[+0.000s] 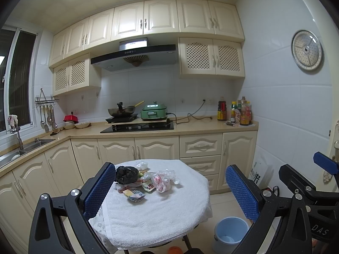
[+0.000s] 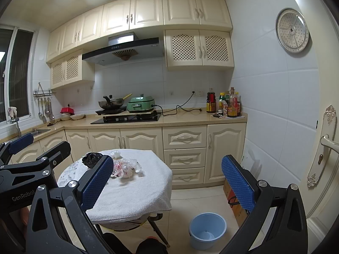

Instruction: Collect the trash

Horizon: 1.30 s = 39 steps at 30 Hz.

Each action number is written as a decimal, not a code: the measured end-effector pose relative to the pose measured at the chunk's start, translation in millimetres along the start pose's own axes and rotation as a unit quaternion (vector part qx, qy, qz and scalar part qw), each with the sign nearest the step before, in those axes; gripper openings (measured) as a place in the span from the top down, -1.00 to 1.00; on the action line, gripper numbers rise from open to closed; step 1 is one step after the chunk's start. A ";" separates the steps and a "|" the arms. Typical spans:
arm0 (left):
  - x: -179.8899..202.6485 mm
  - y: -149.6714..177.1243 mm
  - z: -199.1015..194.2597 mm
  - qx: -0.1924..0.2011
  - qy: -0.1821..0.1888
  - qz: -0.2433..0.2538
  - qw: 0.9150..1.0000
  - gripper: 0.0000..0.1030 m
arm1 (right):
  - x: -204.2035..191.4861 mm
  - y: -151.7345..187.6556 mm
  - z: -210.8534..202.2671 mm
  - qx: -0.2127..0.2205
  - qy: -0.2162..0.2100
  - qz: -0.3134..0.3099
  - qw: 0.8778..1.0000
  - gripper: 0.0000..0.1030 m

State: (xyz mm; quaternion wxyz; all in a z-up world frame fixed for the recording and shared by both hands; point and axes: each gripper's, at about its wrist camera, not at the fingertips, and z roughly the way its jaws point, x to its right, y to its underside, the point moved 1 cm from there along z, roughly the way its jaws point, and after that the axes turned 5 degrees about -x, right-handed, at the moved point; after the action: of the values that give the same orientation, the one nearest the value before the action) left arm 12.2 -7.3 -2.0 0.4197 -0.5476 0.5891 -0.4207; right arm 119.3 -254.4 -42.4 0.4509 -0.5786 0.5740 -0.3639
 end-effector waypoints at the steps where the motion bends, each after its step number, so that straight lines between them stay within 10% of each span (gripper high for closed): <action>1: 0.4 0.1 0.5 0.000 0.000 0.000 1.000 -0.99 | 0.0 0.0 0.0 0.000 0.000 0.000 1.000 -1.00; 27: 0.5 0.2 1.1 -0.001 0.001 0.001 1.000 -0.99 | 2.5 0.9 2.3 -0.003 0.000 0.003 1.000 -1.00; 39: -19.0 -3.7 64.6 -0.039 0.016 -0.007 0.999 -0.99 | 13.9 11.1 52.8 -0.032 0.008 0.029 0.999 -1.00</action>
State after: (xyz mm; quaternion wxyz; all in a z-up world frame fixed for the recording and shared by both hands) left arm 76.0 9.2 -16.7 0.3854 -0.5611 0.6079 -0.4087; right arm 166.2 -261.9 -71.5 0.4381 -0.5732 0.6052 -0.3365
